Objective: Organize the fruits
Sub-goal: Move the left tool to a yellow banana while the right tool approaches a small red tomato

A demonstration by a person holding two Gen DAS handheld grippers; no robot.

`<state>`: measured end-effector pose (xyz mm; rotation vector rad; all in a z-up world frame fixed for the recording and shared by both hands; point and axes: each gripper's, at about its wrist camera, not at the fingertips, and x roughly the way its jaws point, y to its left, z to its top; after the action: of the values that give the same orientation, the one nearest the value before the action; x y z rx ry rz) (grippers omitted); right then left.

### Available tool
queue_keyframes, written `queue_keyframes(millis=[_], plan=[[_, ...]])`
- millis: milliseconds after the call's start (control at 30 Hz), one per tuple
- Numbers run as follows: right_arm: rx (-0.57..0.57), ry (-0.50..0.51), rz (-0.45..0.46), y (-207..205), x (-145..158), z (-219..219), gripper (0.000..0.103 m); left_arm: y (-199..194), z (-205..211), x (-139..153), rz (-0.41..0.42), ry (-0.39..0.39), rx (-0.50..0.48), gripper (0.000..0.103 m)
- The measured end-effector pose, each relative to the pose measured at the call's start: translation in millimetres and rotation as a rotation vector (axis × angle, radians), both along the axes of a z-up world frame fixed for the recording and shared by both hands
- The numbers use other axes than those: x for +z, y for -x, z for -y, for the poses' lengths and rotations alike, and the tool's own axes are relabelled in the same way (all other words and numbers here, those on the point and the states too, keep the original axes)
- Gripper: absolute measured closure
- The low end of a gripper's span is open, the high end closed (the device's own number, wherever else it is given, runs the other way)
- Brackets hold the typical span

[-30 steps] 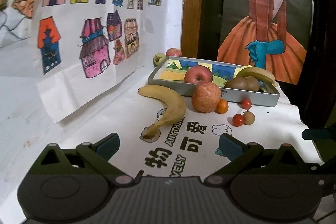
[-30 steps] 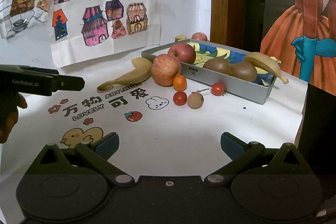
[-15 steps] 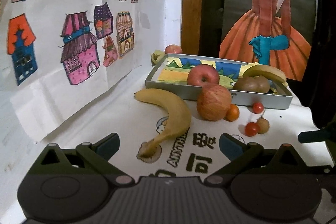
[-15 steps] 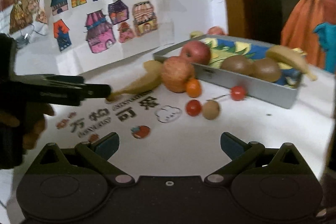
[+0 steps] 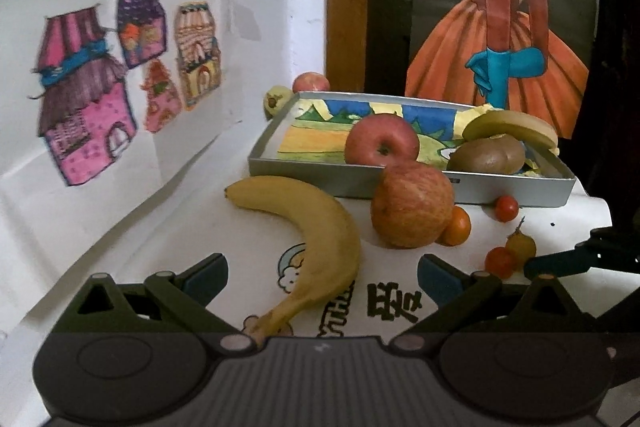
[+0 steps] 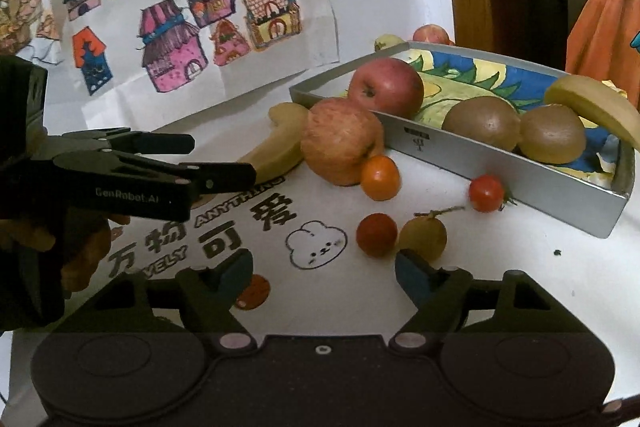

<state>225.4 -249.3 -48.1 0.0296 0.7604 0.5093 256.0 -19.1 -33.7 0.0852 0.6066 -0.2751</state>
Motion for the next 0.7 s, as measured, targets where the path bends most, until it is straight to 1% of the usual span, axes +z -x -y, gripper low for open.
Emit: queue_keyframes(millis=[133, 300, 367, 467, 533, 600, 700], plan=[[-0.003, 0.031, 0.005, -7, -2, -3, 0.028, -7, 4, -4, 0.003, -0.005, 0.006, 0.001], [-0.004, 0.047, 0.009, -13, -3, -5, 0.034, -16, 6, -10, -0.009, -0.003, 0.010, 0.007], [-0.007, 0.056, 0.013, -15, -3, -6, 0.039, -19, 7, -12, -0.015, -0.005, 0.008, 0.012], [-0.008, 0.071, 0.020, -17, -3, -8, 0.042, -22, 8, -15, -0.025, -0.007, 0.005, 0.015], [-0.004, 0.105, 0.030, -17, -3, -12, 0.043, -24, 10, -16, -0.032, -0.010, 0.000, 0.019], [-0.001, 0.146, 0.045, -17, -3, -15, 0.045, -26, 11, -17, -0.037, -0.014, -0.005, 0.021], [-0.001, 0.160, 0.050, -17, -4, -16, 0.047, -28, 13, -18, -0.047, -0.015, -0.012, 0.022]])
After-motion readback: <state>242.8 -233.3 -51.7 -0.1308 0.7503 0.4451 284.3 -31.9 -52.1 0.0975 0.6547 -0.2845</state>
